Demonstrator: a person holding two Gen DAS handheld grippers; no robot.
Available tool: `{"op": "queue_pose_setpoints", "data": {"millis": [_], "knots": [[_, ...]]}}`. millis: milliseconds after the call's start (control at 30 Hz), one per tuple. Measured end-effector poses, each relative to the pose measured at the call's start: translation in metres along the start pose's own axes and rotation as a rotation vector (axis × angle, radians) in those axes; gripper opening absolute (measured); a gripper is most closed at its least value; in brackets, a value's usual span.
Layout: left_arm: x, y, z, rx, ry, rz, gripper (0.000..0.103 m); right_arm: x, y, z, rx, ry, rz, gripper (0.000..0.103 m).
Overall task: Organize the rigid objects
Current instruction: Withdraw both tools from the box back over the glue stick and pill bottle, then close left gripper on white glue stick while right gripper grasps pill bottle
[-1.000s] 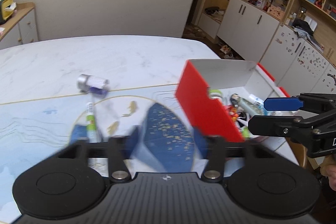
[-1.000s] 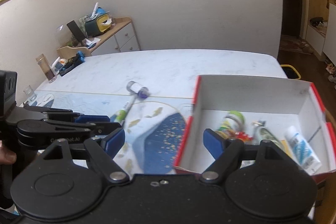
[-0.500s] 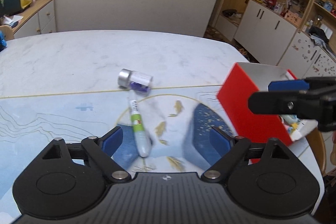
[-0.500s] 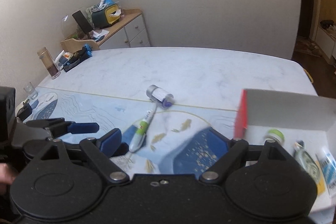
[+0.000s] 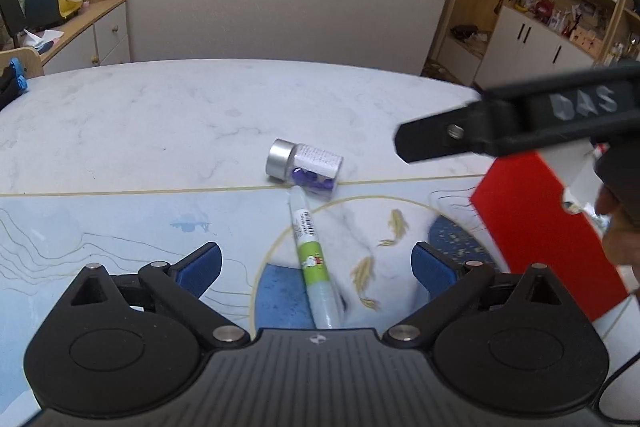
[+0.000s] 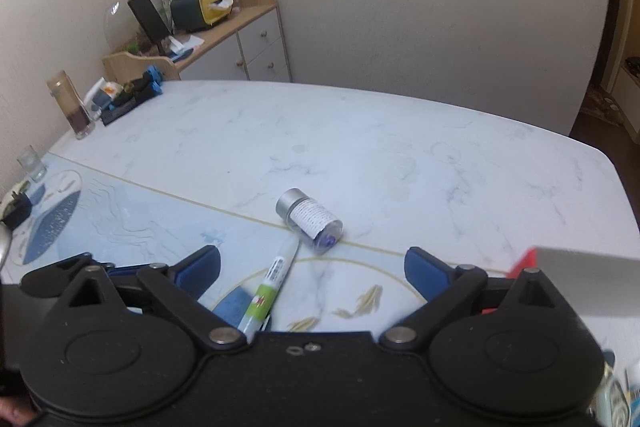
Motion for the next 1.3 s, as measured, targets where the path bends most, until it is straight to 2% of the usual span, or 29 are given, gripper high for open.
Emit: {"op": "queue_pose_setpoints", "data": {"millis": [233, 433, 667, 800, 1133, 1233, 1300], "knots": [[0.006, 0.026, -0.004, -0.071, 0.004, -0.011, 0.102, 0.004, 0.042, 0.015, -0.042, -0.022, -0.009, 0.099], [0.015, 0.042, -0.01, -0.077, 0.035, 0.042, 0.102, -0.002, 0.072, 0.031, -0.068, -0.076, 0.01, 0.099], [0.009, 0.06, -0.018, -0.092, -0.017, 0.062, 0.102, -0.009, 0.106, 0.036, -0.136, -0.118, 0.05, 0.098], [0.006, 0.064, -0.019, -0.066, -0.018, 0.122, 0.102, -0.013, 0.121, 0.033, -0.177, -0.135, 0.076, 0.089], [0.01, 0.074, -0.02, -0.065, 0.01, 0.09, 0.1, -0.012, 0.147, 0.032, -0.209, -0.125, 0.078, 0.074], [0.011, 0.075, -0.017, -0.053, 0.023, 0.096, 0.09, -0.01, 0.152, 0.029, -0.226, -0.122, 0.075, 0.07], [0.009, 0.076, -0.014, -0.048, 0.028, 0.096, 0.08, -0.008, 0.153, 0.027, -0.231, -0.118, 0.071, 0.063]]}}
Point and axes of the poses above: each gripper's, at about its wrist camera, not at the fingertips, and y roughly the way its jaws point, x to its right, z to its top, the point moved 3 cm from there along y, roughly the way its jaws point, and after that the axes turned 3 degrees about y, right-handed, at the moved point
